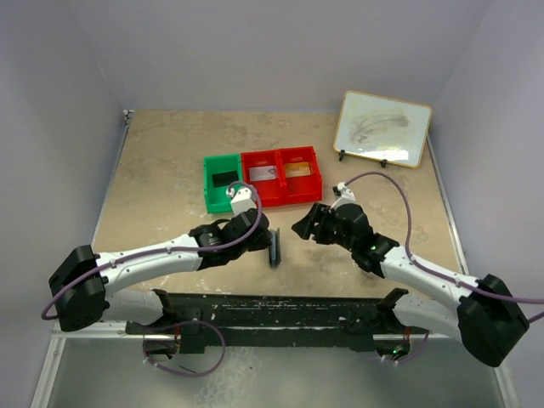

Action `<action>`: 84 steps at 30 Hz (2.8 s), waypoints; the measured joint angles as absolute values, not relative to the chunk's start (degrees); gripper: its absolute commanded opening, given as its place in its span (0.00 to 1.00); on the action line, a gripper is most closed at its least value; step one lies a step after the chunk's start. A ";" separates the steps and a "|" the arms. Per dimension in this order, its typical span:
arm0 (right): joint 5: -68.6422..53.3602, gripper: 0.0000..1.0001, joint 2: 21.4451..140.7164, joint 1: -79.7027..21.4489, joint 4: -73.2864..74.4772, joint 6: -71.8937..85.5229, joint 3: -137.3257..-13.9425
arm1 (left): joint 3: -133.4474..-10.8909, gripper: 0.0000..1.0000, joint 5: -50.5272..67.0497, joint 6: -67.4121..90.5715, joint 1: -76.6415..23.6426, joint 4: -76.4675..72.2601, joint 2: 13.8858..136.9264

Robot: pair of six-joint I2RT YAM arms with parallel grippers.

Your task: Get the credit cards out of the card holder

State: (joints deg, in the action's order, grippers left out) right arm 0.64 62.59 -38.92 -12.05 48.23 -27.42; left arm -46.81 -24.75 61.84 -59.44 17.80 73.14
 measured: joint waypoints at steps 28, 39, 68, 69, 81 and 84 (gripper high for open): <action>-7.20 0.59 64.64 -38.92 -21.78 49.76 -20.78 | -36.32 0.00 -26.70 63.53 -59.44 17.58 66.57; -12.84 0.53 69.84 -38.92 -26.46 50.81 -21.80 | -33.41 0.00 -28.40 65.43 -59.44 20.99 71.99; -13.15 0.56 76.05 -38.92 -18.68 45.89 -29.65 | -35.31 0.00 -27.33 65.23 -59.44 20.18 70.43; -13.26 0.56 76.25 -38.92 -18.72 45.65 -30.22 | -35.35 0.00 -27.27 65.17 -59.44 20.18 70.48; -16.23 0.55 78.35 -38.89 -20.58 45.08 -31.27 | -35.59 0.00 -27.09 64.90 -59.44 20.21 70.72; -18.52 0.55 80.23 -38.89 -23.00 45.21 -31.27 | -35.62 0.00 -27.09 64.90 -59.44 20.21 70.72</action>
State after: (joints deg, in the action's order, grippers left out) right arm -18.52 80.23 -38.89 -23.00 45.21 -31.27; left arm -35.62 -27.09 64.90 -59.44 20.21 70.72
